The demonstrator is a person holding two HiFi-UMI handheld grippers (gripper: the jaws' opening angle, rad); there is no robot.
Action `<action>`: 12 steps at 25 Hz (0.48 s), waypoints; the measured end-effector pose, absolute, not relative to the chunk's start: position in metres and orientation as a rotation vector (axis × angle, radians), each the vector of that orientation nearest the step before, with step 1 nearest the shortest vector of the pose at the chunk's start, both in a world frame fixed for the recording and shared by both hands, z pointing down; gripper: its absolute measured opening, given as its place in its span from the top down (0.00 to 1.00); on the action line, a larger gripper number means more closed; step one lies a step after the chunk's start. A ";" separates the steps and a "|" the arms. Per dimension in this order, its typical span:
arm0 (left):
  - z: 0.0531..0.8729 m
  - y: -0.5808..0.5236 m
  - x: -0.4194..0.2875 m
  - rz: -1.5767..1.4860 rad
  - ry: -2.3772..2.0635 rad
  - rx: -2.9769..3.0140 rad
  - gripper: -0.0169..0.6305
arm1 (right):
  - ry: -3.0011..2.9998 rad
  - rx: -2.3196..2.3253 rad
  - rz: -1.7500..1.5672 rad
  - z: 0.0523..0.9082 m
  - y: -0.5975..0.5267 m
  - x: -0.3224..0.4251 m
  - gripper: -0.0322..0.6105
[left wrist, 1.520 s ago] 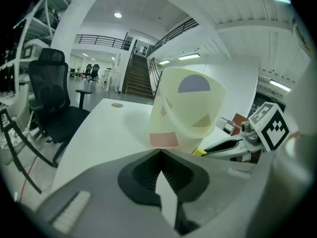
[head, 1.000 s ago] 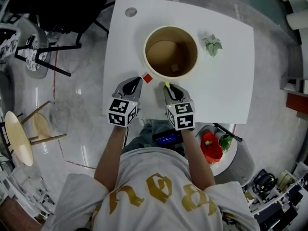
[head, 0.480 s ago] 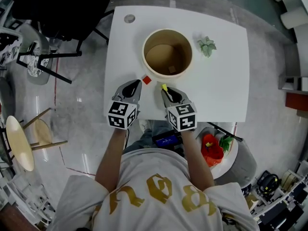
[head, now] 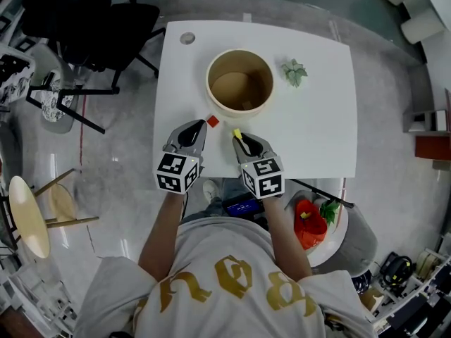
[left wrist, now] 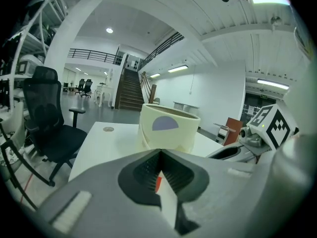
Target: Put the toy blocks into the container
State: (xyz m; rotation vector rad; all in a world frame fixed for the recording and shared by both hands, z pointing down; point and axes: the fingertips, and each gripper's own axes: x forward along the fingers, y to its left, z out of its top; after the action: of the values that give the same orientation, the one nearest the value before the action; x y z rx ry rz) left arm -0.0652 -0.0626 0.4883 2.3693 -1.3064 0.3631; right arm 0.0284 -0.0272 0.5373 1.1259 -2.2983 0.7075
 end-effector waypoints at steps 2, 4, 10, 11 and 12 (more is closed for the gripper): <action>0.481 -0.062 -0.064 0.352 -1.308 2.381 0.97 | -2.306 1.136 0.692 0.531 -0.027 0.028 0.81; 0.474 -0.060 -0.063 0.343 -1.308 2.403 0.97 | -2.315 1.143 0.676 0.525 -0.027 0.029 0.81; 0.459 -0.056 -0.058 0.331 -1.307 2.446 0.97 | -2.335 1.178 0.646 0.509 -0.031 0.034 0.81; 0.456 -0.056 -0.058 0.327 -1.309 2.449 0.97 | -2.339 1.183 0.642 0.506 -0.031 0.034 0.81; 0.453 -0.056 -0.058 0.321 -1.312 2.452 0.97 | -2.343 1.187 0.638 0.503 -0.031 0.034 0.81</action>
State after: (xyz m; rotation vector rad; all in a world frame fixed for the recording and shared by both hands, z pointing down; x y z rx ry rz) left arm -0.0582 -0.0564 0.4534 2.4519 -1.3121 0.3207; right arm 0.0339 -0.0315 0.5028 1.1870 -2.3431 0.6377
